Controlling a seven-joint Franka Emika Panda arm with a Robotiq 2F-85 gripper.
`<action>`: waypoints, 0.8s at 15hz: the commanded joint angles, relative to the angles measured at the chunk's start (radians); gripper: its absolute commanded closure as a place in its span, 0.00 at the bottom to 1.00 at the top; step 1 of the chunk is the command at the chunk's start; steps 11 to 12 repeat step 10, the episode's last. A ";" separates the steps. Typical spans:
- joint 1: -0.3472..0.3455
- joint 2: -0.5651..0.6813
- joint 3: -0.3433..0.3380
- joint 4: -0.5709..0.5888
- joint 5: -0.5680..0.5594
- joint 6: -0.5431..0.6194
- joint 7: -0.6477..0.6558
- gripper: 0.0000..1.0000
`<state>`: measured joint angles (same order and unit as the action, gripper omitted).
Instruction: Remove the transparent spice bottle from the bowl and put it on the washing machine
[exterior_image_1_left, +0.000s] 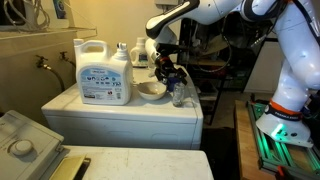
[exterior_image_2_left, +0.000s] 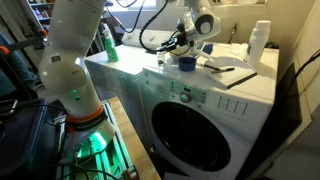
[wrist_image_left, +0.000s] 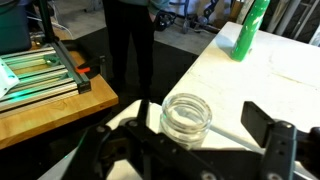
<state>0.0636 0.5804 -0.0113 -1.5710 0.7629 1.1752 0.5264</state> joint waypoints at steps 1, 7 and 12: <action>0.013 -0.111 -0.015 -0.045 -0.013 0.021 -0.011 0.00; 0.078 -0.362 0.004 -0.132 -0.262 0.045 -0.027 0.00; 0.069 -0.341 0.028 -0.071 -0.271 0.030 -0.017 0.00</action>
